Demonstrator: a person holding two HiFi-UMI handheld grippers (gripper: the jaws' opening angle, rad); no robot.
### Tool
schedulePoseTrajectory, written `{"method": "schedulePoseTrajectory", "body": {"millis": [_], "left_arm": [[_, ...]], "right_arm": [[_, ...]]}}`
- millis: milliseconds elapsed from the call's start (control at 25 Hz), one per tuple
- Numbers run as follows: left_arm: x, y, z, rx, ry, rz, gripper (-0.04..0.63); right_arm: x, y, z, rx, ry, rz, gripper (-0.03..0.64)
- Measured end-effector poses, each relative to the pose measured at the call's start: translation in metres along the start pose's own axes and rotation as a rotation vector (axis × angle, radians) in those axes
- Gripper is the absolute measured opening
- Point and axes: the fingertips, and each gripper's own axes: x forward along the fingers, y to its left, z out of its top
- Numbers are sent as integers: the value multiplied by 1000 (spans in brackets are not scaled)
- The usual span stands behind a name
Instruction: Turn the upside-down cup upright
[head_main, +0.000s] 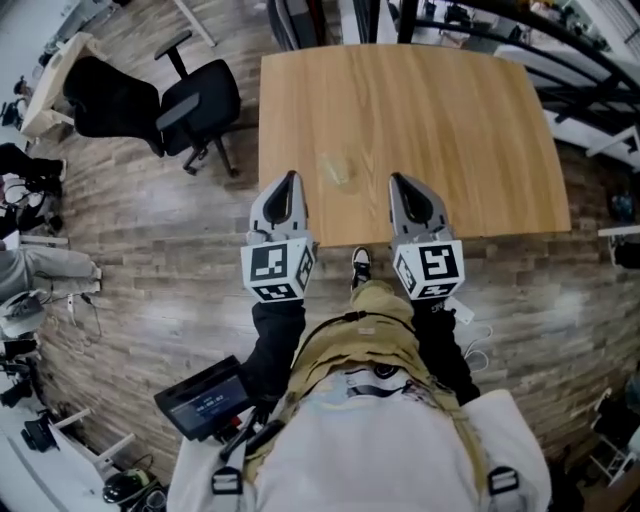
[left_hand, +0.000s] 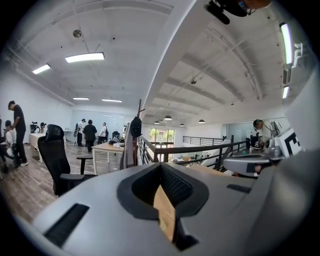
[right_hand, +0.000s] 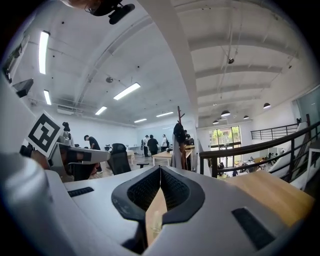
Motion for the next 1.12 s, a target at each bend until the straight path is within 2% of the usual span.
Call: {"method": "schedulePoseTrajectory", "body": {"millis": [240, 400, 600, 840, 960, 1120], "left_arm": [[63, 3, -9, -9, 68, 27, 2], [82, 13, -22, -12, 116, 38, 2], [99, 12, -25, 3, 138, 37, 2], [100, 35, -37, -17, 186, 35, 2], [103, 42, -56, -36, 192, 0, 2], [116, 47, -85, -66, 249, -27, 2]], "right_arm": [[50, -49, -3, 15, 36, 25, 21], [71, -59, -8, 47, 64, 33, 23], [87, -72, -21, 67, 95, 32, 23], [111, -49, -34, 31, 174, 59, 23], [117, -37, -49, 26, 214, 54, 23], [126, -37, -79, 39, 287, 31, 23]]}}
